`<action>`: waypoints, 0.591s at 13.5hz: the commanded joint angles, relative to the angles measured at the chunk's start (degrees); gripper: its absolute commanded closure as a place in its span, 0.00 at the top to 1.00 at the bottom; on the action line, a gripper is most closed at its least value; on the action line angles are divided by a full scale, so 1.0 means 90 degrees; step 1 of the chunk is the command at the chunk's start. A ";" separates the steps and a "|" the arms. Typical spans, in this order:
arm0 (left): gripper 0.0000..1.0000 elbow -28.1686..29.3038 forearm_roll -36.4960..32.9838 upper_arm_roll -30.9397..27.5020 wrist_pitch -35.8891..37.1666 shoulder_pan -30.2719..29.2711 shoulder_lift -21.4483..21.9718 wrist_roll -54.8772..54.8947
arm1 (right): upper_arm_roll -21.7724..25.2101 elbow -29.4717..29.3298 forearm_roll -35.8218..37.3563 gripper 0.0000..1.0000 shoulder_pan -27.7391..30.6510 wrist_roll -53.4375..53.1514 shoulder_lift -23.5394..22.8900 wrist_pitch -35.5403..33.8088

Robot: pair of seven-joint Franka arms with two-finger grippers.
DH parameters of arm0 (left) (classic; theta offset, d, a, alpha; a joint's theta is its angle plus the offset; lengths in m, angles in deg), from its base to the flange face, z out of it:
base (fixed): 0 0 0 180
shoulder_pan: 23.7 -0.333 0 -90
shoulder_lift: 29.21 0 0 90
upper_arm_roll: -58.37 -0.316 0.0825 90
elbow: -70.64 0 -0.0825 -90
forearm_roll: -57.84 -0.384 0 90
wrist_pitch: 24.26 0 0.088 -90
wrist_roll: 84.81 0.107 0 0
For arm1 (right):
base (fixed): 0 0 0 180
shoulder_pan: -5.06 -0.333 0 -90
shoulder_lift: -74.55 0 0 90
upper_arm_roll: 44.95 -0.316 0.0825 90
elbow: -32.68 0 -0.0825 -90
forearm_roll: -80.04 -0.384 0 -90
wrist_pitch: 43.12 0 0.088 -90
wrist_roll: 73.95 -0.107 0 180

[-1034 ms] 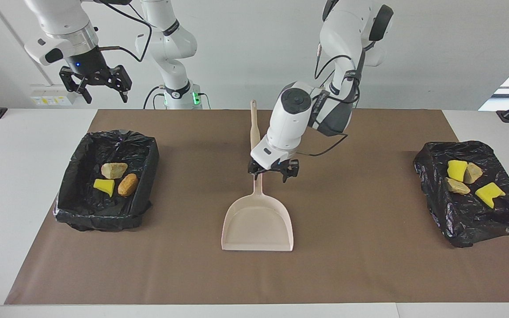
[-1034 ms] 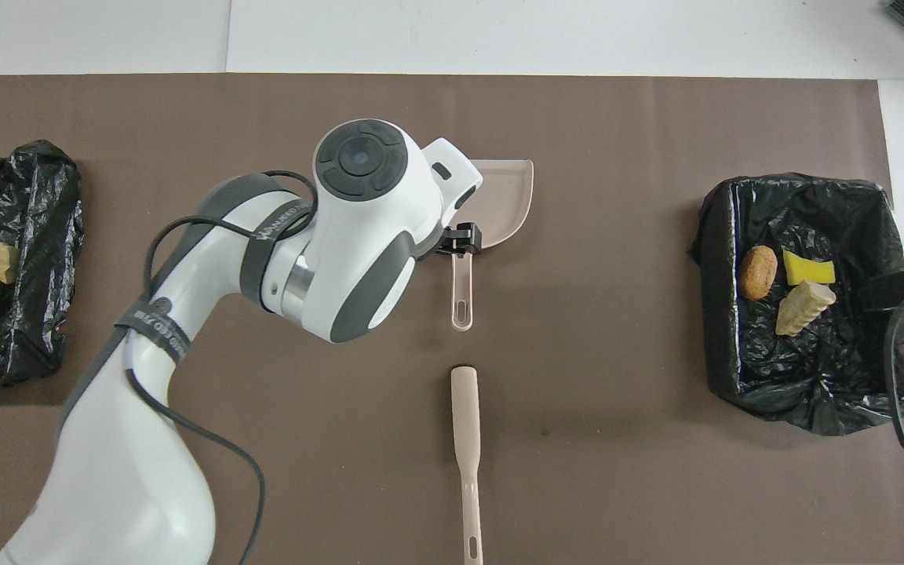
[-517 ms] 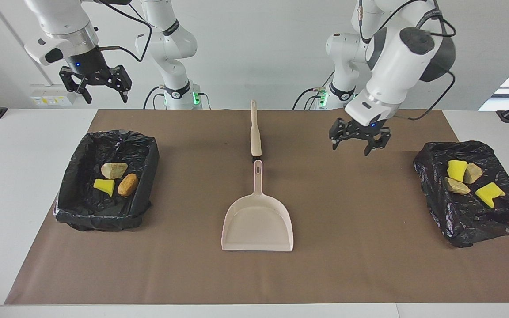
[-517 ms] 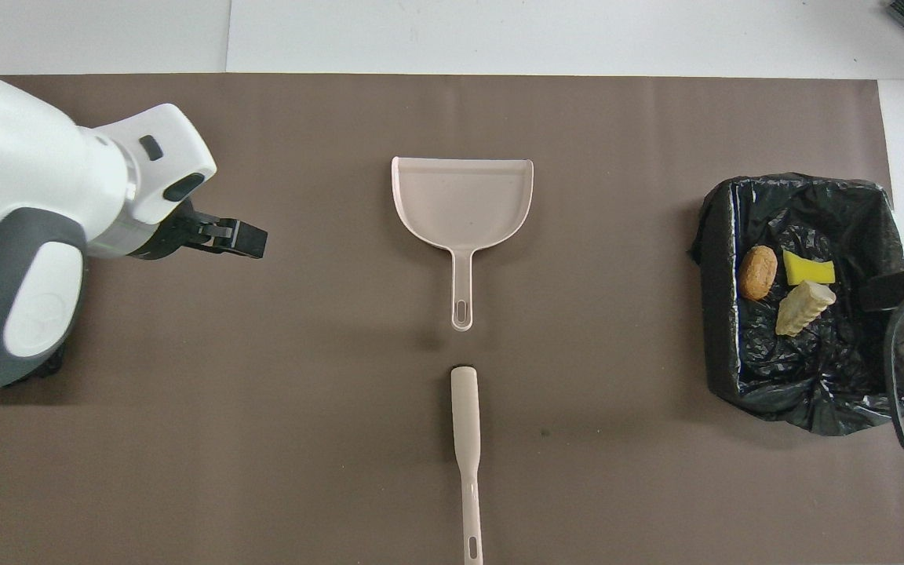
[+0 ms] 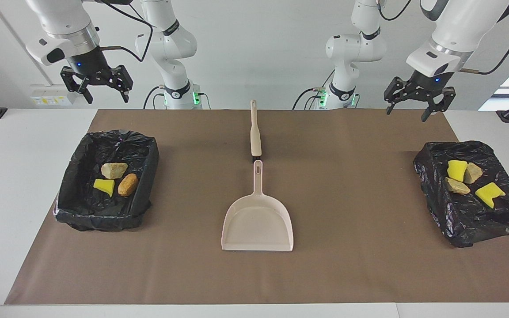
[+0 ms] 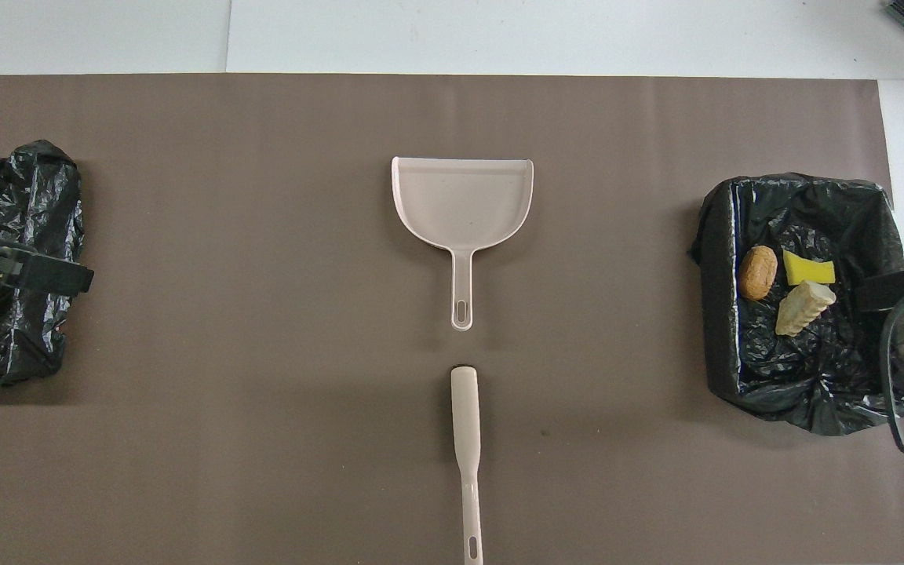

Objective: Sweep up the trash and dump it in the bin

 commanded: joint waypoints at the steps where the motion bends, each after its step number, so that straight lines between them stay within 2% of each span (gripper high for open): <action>1: 1.00 -0.0335 -0.0030 0.0050 0.0326 -0.0108 -0.0203 0.0086 | -0.0017 -0.0032 -0.0140 1.00 0.0065 0.0178 -0.0022 0.0047; 5: 1.00 -0.0589 0.0049 0.0088 0.0502 -0.0089 -0.0291 0.0076 | -0.0017 -0.0042 -0.0140 1.00 0.0065 0.0178 -0.0022 0.0047; 8: 1.00 -0.0452 0.0009 0.0089 0.0443 -0.0079 -0.0165 0.0019 | -0.0017 -0.0032 -0.0140 1.00 0.0065 0.0178 -0.0013 0.0047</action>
